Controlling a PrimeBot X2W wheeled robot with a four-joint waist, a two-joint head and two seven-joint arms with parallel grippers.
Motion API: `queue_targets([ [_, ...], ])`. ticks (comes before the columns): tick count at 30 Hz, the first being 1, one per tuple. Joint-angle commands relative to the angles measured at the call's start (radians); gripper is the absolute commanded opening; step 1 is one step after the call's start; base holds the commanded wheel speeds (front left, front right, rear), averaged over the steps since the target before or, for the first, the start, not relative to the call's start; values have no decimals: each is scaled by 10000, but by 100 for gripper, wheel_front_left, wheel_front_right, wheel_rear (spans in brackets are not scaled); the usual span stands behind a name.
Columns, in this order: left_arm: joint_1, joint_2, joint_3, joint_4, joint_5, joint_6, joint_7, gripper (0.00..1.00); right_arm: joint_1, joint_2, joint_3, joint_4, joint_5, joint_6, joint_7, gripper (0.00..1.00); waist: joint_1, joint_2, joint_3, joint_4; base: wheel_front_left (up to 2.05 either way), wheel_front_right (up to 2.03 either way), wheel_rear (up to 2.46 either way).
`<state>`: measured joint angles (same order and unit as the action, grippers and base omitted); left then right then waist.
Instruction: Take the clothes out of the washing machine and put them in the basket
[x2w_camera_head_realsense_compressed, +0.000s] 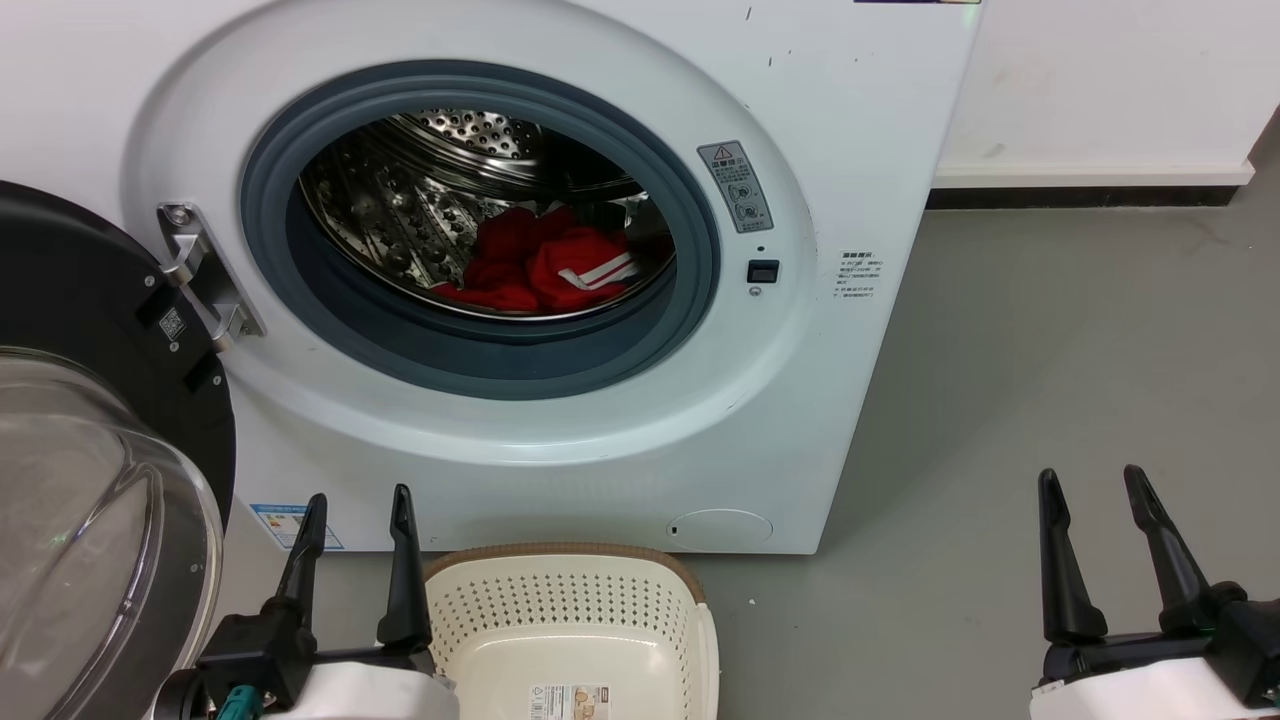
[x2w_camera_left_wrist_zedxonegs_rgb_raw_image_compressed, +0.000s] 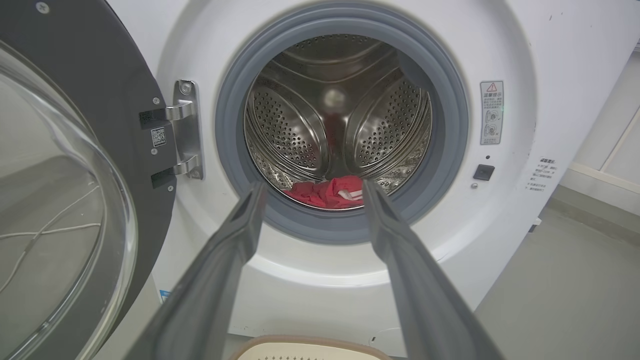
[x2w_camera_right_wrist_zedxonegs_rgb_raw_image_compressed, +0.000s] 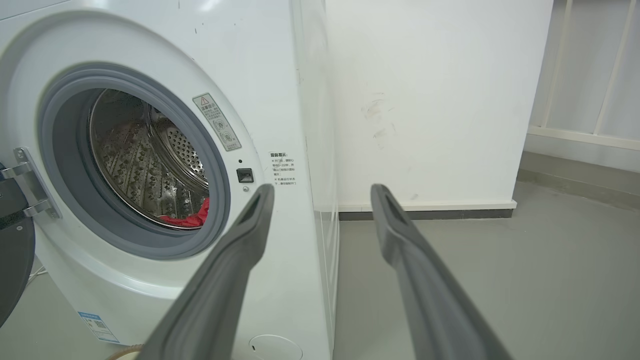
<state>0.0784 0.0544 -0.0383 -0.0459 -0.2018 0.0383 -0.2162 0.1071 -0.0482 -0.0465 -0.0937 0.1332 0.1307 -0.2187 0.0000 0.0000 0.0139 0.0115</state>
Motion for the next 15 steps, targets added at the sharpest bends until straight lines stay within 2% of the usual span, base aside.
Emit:
queue_targets([
  [1, 89, 11, -20, -92, 198, 0, -104, 100, 64, -34, 16, -105, -189, 0, -59, 100, 0, 0, 3, 0, 0, 0, 0],
  [15, 287, -24, 8, -139, 1142, 51, -351, 100, 256, -33, 129, -287, -1032, -1, -324, 100, 0, 0, -25, 5, 0, 0, 0],
])
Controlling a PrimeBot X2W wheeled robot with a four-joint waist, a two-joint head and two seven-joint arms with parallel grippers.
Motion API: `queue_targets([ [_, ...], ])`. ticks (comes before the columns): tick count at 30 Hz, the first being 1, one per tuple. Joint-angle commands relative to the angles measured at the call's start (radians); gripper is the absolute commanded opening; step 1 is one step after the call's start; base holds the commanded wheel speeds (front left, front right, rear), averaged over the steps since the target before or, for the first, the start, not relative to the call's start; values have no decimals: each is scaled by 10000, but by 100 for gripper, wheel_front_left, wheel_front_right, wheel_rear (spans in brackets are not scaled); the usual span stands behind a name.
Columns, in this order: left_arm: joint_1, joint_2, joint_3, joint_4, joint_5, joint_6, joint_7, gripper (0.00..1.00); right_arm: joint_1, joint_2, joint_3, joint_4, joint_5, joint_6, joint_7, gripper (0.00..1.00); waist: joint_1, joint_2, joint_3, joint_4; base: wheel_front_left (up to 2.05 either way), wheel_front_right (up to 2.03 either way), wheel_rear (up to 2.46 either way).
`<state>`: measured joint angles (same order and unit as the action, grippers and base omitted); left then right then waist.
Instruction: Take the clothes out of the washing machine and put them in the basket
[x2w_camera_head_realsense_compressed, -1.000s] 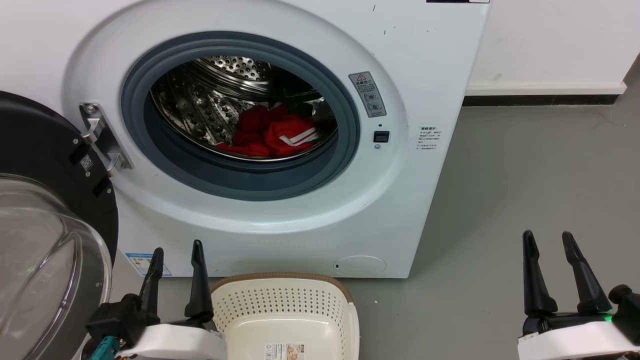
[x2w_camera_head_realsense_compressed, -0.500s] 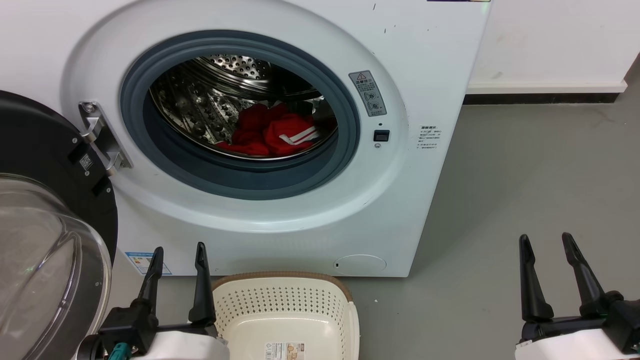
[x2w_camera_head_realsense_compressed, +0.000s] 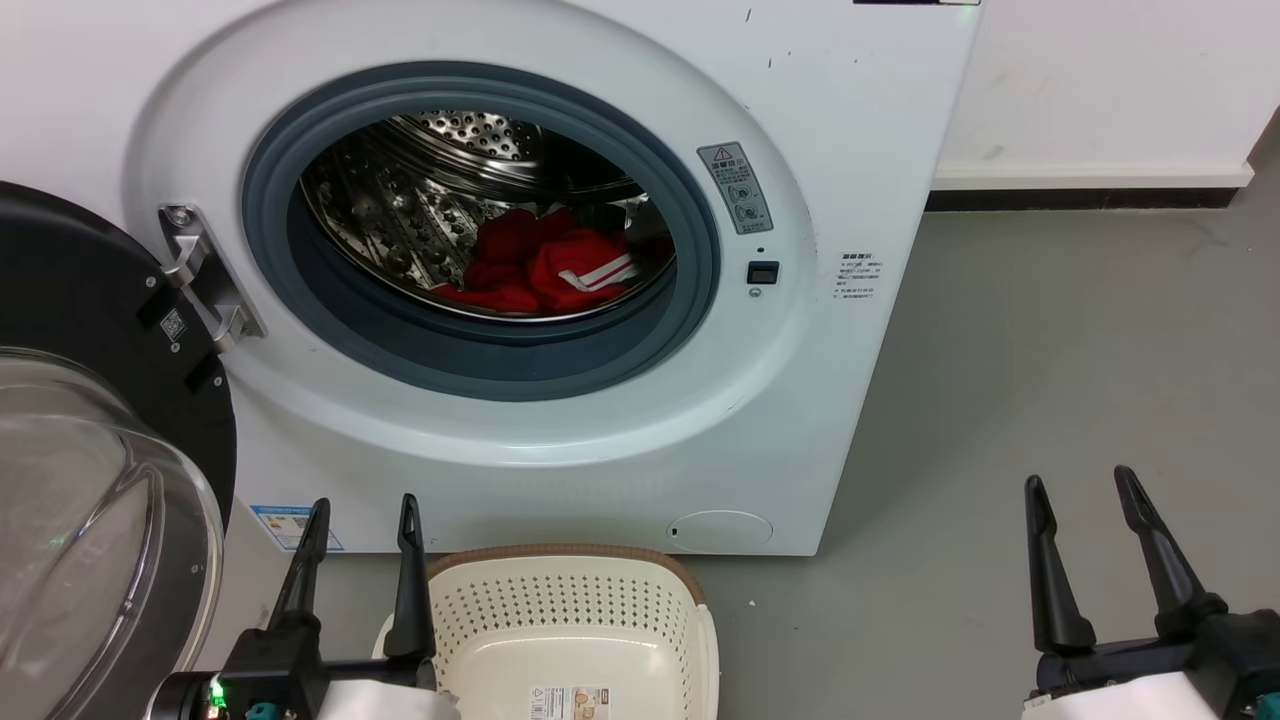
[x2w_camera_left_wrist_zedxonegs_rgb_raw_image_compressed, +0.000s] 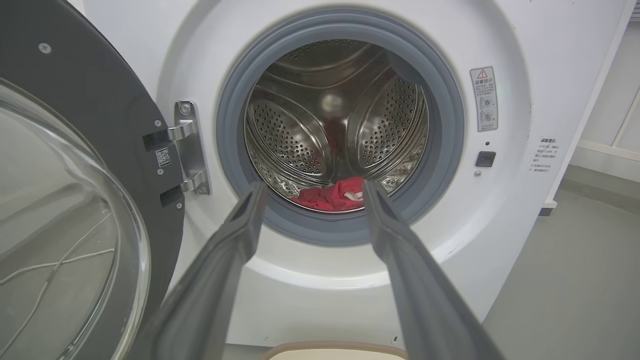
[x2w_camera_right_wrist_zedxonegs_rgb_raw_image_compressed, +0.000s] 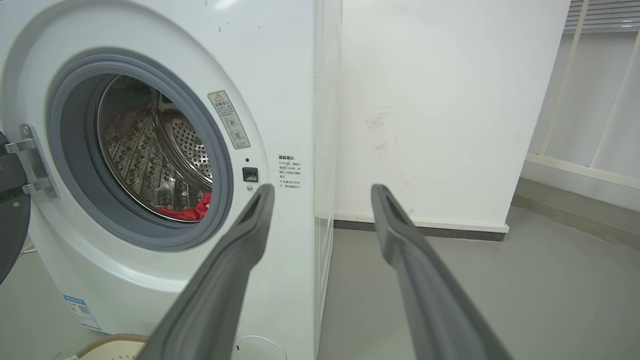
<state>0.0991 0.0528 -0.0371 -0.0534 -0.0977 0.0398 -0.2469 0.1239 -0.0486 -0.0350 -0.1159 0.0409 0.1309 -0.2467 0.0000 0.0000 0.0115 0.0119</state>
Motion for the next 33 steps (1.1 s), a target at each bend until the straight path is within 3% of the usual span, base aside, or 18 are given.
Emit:
queue_targets([
  [1, 101, -12, 0, -79, 184, 26, -70, 100, 114, -29, 32, -78, -157, -2, -72, 100, 0, 0, -3, 1, 0, 0, 0],
  [9, 197, -29, 67, -79, 561, -9, -212, 100, 232, -27, 144, -158, -499, -3, -202, 100, 0, 0, 6, -11, 0, 0, 0],
  [33, 261, -35, 133, 138, 366, 145, -189, 100, 174, -22, -48, 147, 138, -3, -188, 100, 0, 0, 99, -93, 0, 0, 0],
])
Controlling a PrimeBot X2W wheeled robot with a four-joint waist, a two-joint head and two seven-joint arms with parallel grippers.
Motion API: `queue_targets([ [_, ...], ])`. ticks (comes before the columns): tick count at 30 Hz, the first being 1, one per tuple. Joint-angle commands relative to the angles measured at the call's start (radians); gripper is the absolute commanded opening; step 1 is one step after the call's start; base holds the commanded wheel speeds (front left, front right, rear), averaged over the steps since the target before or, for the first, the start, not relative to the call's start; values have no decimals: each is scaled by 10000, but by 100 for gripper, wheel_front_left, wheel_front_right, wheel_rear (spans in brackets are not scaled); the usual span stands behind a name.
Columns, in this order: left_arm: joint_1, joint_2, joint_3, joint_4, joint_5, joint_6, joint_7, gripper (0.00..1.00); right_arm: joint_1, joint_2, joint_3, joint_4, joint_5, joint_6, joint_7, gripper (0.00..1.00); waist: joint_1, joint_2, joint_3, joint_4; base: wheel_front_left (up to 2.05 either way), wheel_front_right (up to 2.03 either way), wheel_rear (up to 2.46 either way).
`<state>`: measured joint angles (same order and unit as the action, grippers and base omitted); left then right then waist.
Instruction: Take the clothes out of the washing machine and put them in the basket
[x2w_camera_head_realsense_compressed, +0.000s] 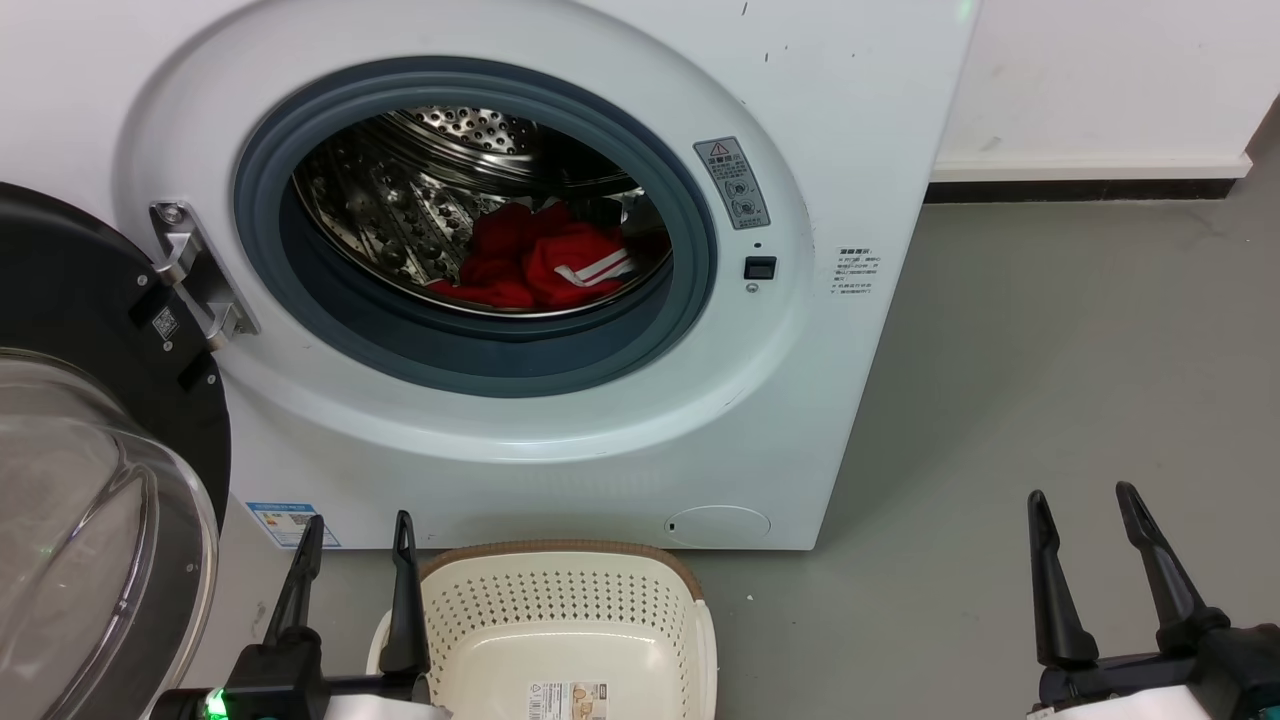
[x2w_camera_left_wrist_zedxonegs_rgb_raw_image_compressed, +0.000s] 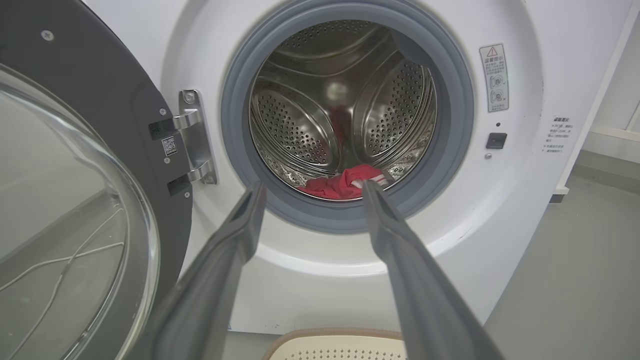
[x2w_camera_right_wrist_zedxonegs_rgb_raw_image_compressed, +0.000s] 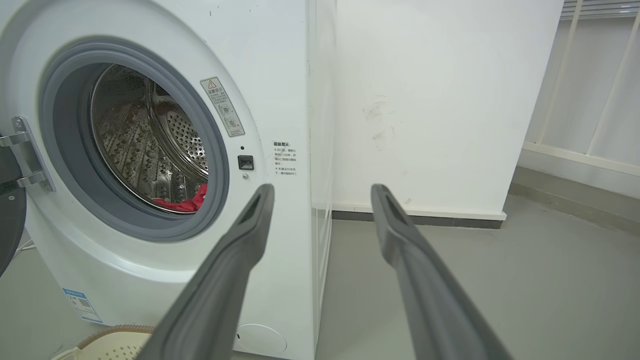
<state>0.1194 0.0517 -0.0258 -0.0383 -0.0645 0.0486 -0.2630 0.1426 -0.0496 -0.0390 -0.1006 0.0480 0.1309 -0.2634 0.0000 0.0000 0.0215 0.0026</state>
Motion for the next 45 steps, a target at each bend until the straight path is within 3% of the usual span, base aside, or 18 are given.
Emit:
queue_targets([
  [1, 55, -24, 15, -14, 43, 67, -28, 100, -15, -12, -7, -14, 65, -3, -21, 100, 0, 0, -3, 1, 0, 0, 0],
  [12, 21, -23, 45, 45, -130, 52, -28, 100, 21, -12, 92, -72, -28, -3, -21, 100, 0, 0, -31, 7, 0, 0, 0],
  [18, -260, -23, 229, 296, -127, -227, -28, 100, -102, -12, 131, -94, -33, -3, -21, 100, 0, 0, 17, -41, 0, 0, 0],
  [22, -1184, 172, 533, 898, -30, -779, -27, 100, -278, -12, 210, -163, -86, -3, -21, 100, 0, 0, 259, -184, 0, 0, 0],
  [34, -4735, 1263, 1389, 2781, 38, -1546, -26, 100, -1184, -8, 347, -455, 63, -3, -21, 100, 0, 0, 1866, -1000, 0, 0, 0],
  [45, -8008, 2518, 498, 5267, -48, -1769, -26, 100, -2177, -6, 316, -722, 292, -3, -21, 100, 0, 0, 3564, -1522, 0, 0, 0],
])
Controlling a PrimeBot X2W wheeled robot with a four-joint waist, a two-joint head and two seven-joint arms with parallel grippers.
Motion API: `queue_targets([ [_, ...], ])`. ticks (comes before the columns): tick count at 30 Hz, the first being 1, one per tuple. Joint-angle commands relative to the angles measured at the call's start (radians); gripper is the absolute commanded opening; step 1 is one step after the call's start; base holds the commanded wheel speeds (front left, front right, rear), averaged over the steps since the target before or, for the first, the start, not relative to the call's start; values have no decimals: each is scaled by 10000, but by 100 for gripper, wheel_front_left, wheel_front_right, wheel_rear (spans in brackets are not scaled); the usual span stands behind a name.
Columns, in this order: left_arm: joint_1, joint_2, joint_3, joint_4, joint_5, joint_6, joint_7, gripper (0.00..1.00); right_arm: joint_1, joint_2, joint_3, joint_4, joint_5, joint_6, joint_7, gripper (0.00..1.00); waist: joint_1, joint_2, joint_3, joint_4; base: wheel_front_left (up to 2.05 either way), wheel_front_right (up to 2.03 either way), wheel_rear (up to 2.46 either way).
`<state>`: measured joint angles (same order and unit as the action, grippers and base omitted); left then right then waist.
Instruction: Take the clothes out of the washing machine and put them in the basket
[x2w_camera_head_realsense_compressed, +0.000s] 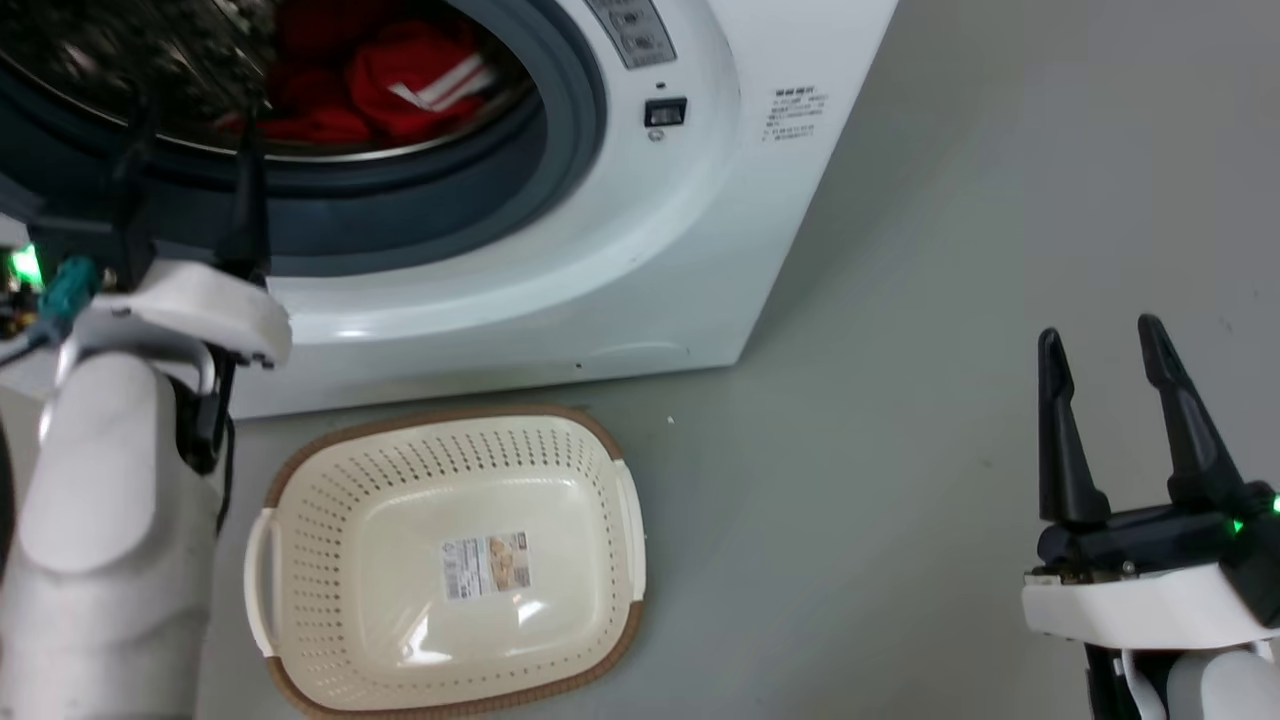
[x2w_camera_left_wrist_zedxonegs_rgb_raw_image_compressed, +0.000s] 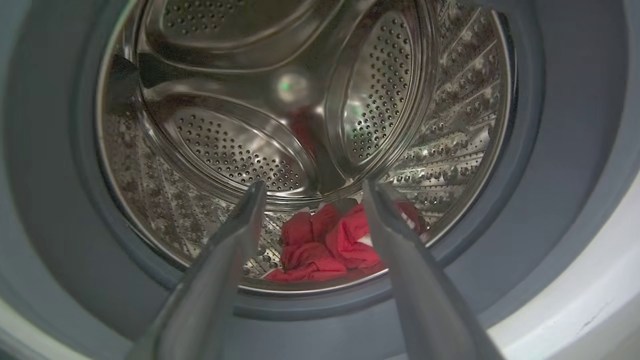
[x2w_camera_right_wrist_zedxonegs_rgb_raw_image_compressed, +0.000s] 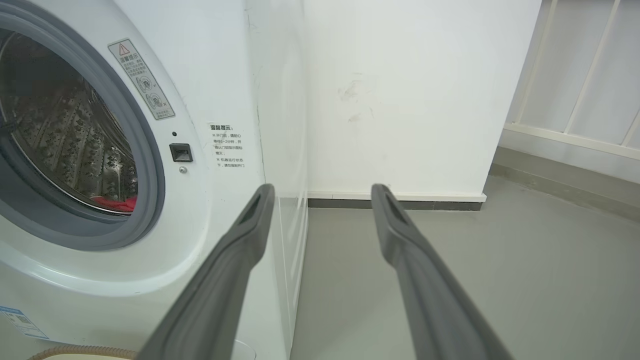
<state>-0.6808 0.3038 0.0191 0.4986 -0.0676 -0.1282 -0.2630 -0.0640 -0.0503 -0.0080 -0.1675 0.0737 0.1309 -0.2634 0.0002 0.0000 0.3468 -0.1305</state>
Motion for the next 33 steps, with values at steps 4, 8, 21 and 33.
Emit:
queue_targets([
  [4, -1195, 517, -666, 1022, -246, 0, 34, 100, -411, 3, 46, -143, 169, -3, -21, 100, -2, 0, 864, -403, 0, 0, 0],
  [8, -2502, 1031, -1572, 1943, -922, -4, 585, 100, -664, 1, 35, -284, 341, -3, -21, 100, -2, 0, 1412, -614, 0, 0, 0],
  [21, -6206, 2797, -3988, 2780, -3277, -9, 4294, 100, -1438, 4, 131, -875, 871, -3, -21, 100, -2, 0, 3224, -1336, 0, 0, 0],
  [33, -8557, 3601, -5504, 2885, -4980, -10, 8552, 100, -1730, 3, 347, -1398, 1206, -3, -21, 100, -2, 0, 4402, -1785, 0, 0, 0],
])
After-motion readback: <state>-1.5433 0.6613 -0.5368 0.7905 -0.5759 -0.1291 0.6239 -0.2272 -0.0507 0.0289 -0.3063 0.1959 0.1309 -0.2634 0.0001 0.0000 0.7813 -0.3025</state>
